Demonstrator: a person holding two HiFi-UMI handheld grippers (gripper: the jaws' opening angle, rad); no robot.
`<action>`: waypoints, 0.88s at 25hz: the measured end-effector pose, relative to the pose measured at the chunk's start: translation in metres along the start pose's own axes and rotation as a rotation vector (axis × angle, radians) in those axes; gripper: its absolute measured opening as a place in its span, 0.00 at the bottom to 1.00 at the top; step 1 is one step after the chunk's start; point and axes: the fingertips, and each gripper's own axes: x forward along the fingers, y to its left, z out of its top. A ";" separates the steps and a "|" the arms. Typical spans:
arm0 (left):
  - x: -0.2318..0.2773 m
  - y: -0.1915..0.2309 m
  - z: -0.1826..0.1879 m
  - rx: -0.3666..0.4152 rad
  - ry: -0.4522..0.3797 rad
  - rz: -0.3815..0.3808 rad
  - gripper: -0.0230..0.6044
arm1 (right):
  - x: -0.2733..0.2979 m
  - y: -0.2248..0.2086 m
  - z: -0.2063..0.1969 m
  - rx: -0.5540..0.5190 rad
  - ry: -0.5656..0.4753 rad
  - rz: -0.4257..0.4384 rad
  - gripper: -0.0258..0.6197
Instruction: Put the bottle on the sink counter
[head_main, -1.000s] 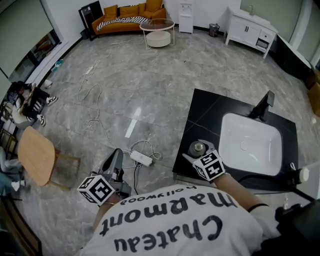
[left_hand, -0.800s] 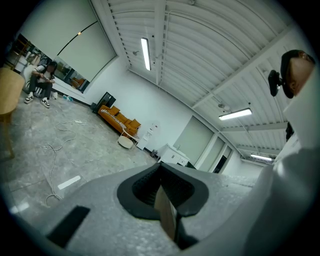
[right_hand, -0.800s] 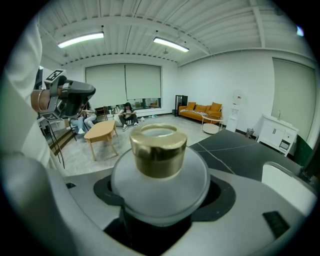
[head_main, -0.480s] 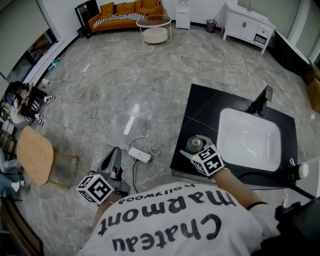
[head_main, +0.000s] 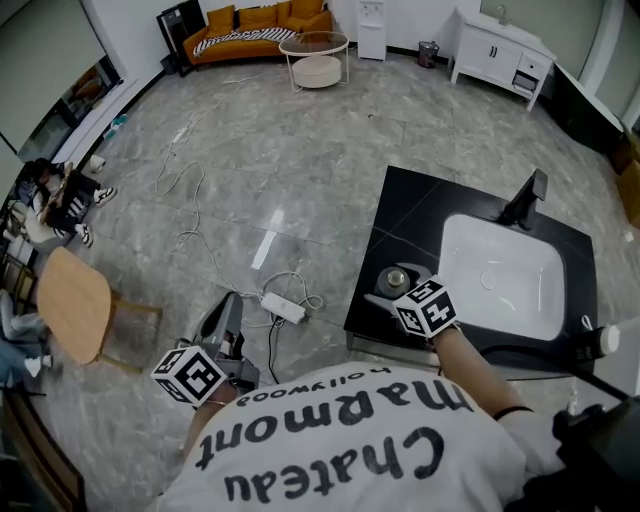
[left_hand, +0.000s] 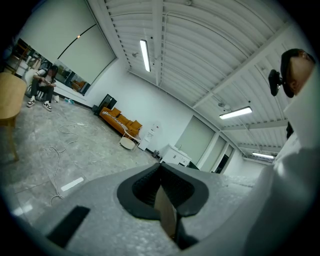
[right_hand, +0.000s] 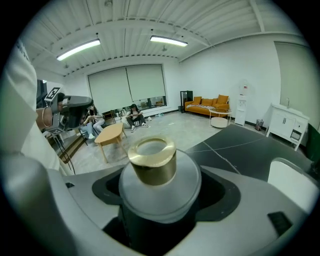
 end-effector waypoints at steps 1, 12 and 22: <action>-0.002 0.000 0.001 0.003 -0.003 0.002 0.06 | -0.003 0.000 0.002 -0.011 0.002 -0.002 0.58; -0.038 -0.020 0.007 0.071 -0.018 -0.025 0.06 | -0.061 -0.011 0.018 0.239 -0.086 -0.031 0.58; -0.110 -0.054 -0.010 0.151 0.039 -0.087 0.06 | -0.178 0.010 0.032 0.453 -0.311 -0.142 0.57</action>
